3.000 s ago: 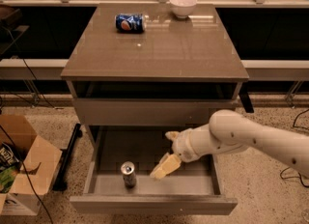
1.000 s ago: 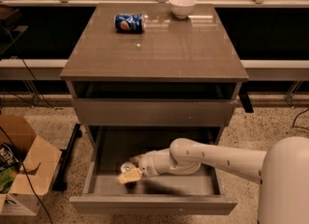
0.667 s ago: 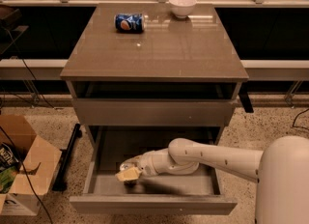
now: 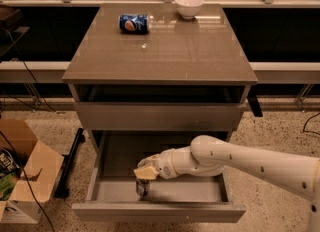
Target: Pick redbull can from middle drawer and place on counter
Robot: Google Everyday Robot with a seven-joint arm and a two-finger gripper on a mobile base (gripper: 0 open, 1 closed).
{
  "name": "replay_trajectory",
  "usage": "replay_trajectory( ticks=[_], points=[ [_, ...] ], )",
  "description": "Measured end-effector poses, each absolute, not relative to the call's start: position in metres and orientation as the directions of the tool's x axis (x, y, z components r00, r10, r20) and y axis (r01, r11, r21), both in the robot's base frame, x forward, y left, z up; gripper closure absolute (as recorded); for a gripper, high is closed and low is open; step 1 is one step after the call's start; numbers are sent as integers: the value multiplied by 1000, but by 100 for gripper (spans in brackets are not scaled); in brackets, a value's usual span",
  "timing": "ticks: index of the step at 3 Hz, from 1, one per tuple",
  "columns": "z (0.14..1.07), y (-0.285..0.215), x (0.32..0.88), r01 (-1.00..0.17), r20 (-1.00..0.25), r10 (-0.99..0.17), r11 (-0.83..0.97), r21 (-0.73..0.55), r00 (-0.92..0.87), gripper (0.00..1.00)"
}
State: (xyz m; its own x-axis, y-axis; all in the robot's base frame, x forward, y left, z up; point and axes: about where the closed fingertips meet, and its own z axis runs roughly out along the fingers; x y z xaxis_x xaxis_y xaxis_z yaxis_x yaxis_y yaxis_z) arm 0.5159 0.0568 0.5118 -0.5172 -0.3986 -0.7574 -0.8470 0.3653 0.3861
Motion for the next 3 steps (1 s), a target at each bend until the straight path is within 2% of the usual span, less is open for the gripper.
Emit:
replay_trajectory(
  ticks=[1, 3],
  points=[
    [612, -6, 524, -869, -772, -437, 398, 294, -461, 100],
    [765, -70, 539, -917, -770, -543, 377, 133, -335, 100]
  ],
)
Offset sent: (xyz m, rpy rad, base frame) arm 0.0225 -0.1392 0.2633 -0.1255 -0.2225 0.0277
